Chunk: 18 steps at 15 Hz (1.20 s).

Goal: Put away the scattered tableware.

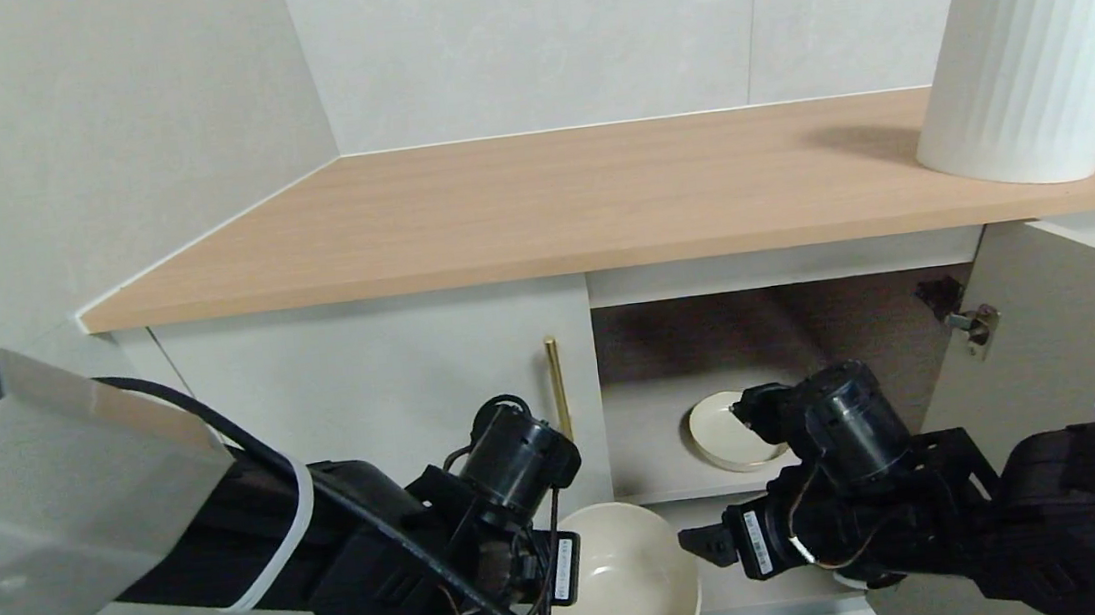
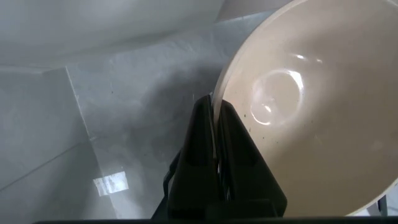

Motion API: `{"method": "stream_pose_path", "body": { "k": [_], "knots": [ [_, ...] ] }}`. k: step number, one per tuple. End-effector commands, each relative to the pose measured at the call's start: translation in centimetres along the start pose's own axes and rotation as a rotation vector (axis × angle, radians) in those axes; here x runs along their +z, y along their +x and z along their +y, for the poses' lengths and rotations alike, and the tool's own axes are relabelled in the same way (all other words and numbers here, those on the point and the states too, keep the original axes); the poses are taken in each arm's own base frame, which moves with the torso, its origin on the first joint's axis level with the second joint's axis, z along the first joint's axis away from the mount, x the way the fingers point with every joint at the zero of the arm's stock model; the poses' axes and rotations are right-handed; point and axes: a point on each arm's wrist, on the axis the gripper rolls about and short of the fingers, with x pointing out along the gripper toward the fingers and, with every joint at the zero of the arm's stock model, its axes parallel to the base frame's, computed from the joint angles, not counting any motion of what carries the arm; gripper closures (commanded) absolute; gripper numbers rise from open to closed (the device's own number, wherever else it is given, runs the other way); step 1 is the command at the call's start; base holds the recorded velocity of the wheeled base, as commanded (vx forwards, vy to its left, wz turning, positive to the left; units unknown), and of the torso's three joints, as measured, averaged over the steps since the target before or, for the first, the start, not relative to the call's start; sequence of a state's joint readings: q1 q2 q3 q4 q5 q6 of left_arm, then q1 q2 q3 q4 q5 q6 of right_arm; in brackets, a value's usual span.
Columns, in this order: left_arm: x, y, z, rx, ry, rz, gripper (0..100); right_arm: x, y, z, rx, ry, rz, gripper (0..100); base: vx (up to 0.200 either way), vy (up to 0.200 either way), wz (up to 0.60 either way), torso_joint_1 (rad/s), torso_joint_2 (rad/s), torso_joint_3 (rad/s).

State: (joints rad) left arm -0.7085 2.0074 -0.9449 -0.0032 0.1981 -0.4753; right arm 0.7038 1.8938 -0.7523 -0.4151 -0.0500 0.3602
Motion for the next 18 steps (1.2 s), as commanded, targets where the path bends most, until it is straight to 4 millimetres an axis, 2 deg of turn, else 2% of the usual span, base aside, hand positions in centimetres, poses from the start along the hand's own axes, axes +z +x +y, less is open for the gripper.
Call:
{"method": "stream_pose_path", "body": {
  "k": [1,6,12,13,18],
  "knots": [
    [0.0,-0.3,-0.2,-0.007,0.003,-0.007,100,-0.6,0.7,0.2,-0.003,-0.010,0.027,0,0.000,0.000,0.00,0.000,0.00,0.000],
    [-0.2,-2.1,-1.1,-0.044,0.027,-0.043,100,-1.2,2.2,0.1,-0.025,-0.008,0.048,0,0.000,0.000,0.00,0.000,0.00,0.000],
    [-0.3,-2.1,-1.2,-0.043,0.033,-0.036,100,-1.1,2.5,0.1,-0.038,-0.008,0.028,0,0.000,0.000,0.00,0.000,0.00,0.000],
    [-0.3,-2.1,-1.2,-0.043,0.033,-0.036,100,-1.1,2.5,0.1,-0.038,-0.008,0.028,100,0.000,0.000,0.00,0.000,0.00,0.000],
    [-0.4,-1.7,-1.2,-0.038,0.035,-0.026,100,-1.1,2.5,0.0,-0.039,-0.005,0.030,100,0.000,0.000,0.00,0.000,0.00,0.000]
  ]
}}
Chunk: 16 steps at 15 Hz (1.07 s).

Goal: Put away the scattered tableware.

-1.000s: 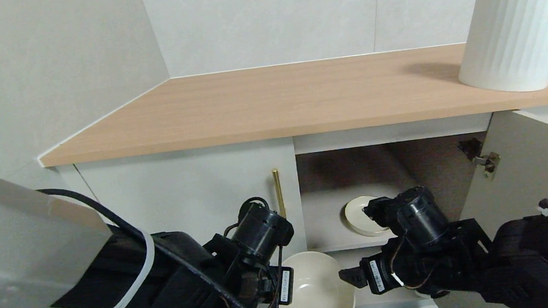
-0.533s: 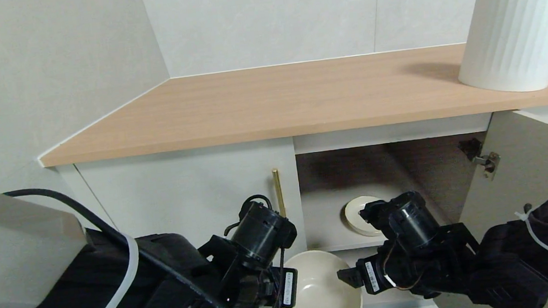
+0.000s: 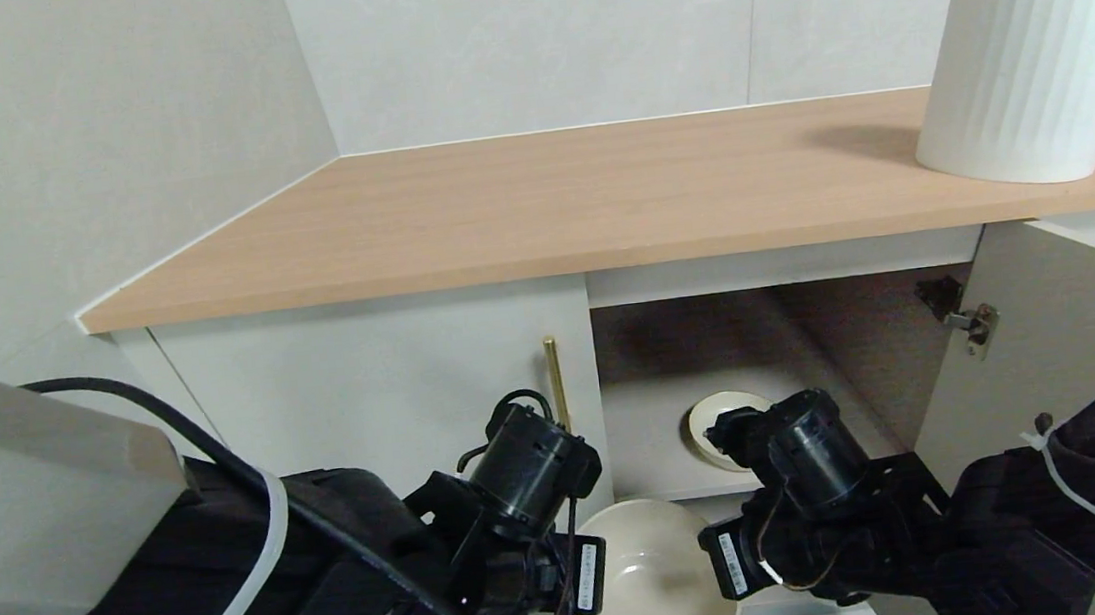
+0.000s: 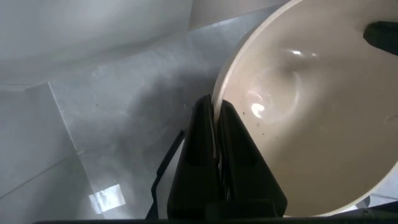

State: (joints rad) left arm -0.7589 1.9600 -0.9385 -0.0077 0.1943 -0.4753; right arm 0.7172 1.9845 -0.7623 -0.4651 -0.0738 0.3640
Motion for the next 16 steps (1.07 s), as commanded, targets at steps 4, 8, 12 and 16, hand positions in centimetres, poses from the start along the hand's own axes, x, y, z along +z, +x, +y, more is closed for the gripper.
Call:
{"method": "stream_pose_path", "body": {
  "k": [4,8,12,16],
  "knots": [
    [-0.19,0.27,0.10,0.015,0.002,0.013,100,-0.09,0.10,-0.14,-0.016,0.002,0.004,100,0.000,0.000,0.00,0.000,0.00,0.000],
    [-0.22,0.31,0.10,0.016,0.002,0.016,100,-0.09,0.10,-0.14,-0.018,0.002,0.004,100,0.000,0.000,0.00,0.000,0.00,0.000],
    [-0.20,0.48,0.06,0.017,0.002,0.017,0,-0.13,0.10,-0.17,-0.023,0.002,0.004,100,0.000,0.000,0.00,0.000,0.00,0.000],
    [-0.19,0.54,0.09,0.018,0.001,0.017,0,-0.23,0.09,-0.21,-0.024,-0.003,0.008,100,0.000,0.000,0.00,0.000,0.00,0.000]
  ]
}}
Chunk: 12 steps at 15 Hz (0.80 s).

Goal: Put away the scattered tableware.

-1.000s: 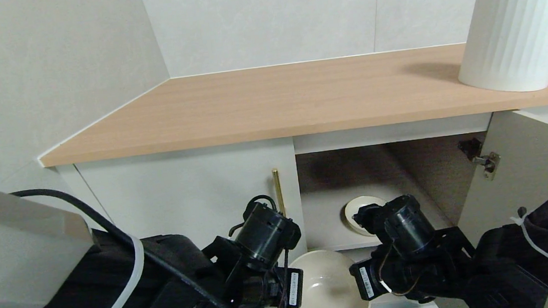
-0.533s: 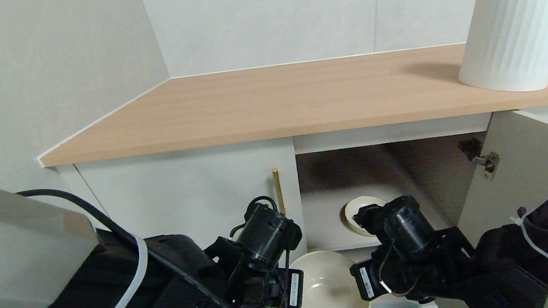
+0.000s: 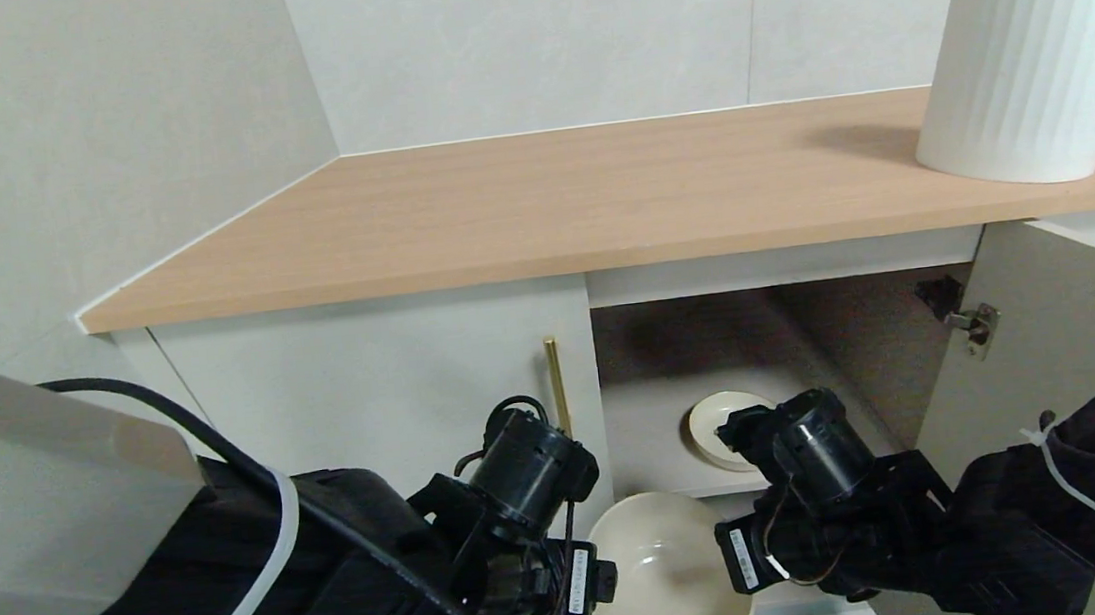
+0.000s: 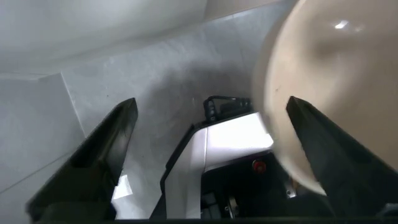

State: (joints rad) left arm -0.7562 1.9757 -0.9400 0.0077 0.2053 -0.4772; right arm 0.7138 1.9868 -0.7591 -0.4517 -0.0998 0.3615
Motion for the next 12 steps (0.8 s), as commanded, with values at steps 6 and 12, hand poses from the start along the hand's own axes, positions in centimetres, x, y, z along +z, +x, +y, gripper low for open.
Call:
{"method": "stream_pose_path", "body": {
  "k": [6,12],
  "knots": [
    [0.2,-0.1,0.0,-0.003,-0.004,-0.012,0,-1.0,2.3,-2.0,-0.129,-0.037,0.074,100,0.000,0.000,0.00,0.000,0.00,0.000],
    [0.2,-0.3,0.0,-0.005,-0.005,-0.016,0,0.9,4.4,-5.9,-0.278,0.064,0.024,100,0.000,0.000,0.00,0.000,0.00,0.000]
  ]
}}
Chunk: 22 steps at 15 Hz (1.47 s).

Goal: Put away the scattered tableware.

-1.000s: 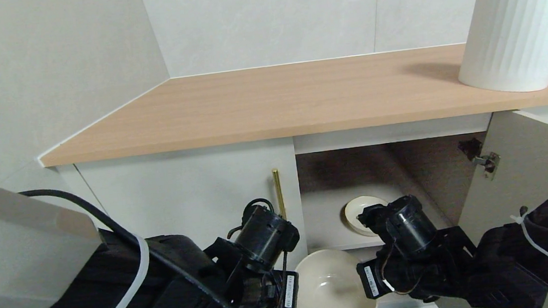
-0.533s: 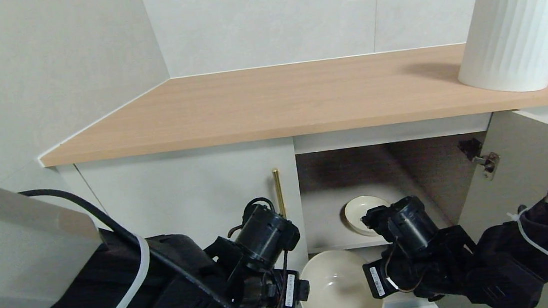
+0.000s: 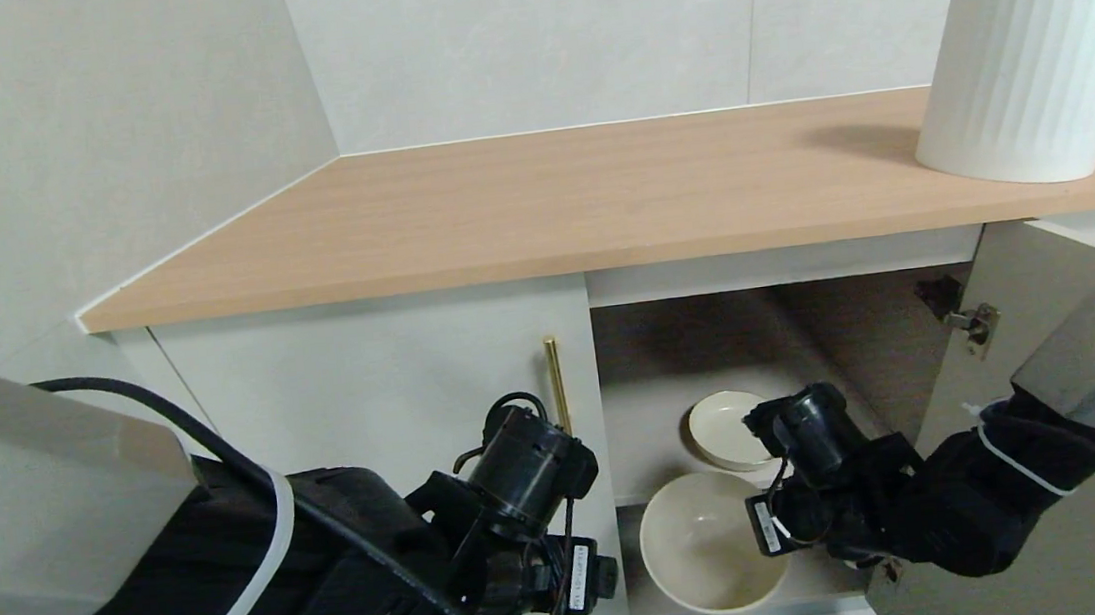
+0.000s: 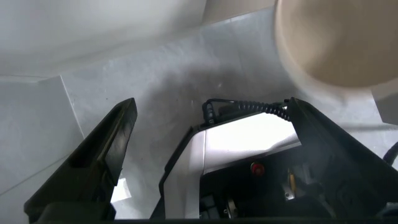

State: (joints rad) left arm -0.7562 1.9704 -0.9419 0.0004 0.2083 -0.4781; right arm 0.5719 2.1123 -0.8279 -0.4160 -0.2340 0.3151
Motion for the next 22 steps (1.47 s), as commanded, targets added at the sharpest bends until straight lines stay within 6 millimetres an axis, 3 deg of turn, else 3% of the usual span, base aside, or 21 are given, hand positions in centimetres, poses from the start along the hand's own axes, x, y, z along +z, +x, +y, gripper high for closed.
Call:
{"method": "stream_pose_path", "body": {
  "k": [1,8,12,16,22],
  "knots": [
    [0.0,0.0,0.0,0.000,-0.001,-0.001,0,0.8,1.1,-1.1,-0.032,0.045,-0.012,100,0.000,0.000,0.00,0.000,0.00,0.000],
    [0.1,0.0,0.1,0.001,-0.004,-0.003,0,5.6,2.6,-3.3,-0.069,0.359,-0.153,100,0.000,0.000,0.00,0.000,0.00,0.000],
    [0.1,0.0,0.1,0.002,-0.006,-0.003,0,7.1,3.5,-4.4,-0.103,0.480,-0.211,100,0.000,0.000,0.00,0.000,0.00,0.000],
    [0.1,0.0,0.1,0.002,-0.006,-0.003,0,8.1,5.0,-5.9,-0.178,0.543,-0.255,100,0.000,0.000,0.00,0.000,0.00,0.000],
    [0.1,0.0,0.1,0.002,-0.006,-0.003,0,7.8,6.9,-6.7,-0.225,0.554,-0.247,100,0.000,0.000,0.00,0.000,0.00,0.000]
  ]
}}
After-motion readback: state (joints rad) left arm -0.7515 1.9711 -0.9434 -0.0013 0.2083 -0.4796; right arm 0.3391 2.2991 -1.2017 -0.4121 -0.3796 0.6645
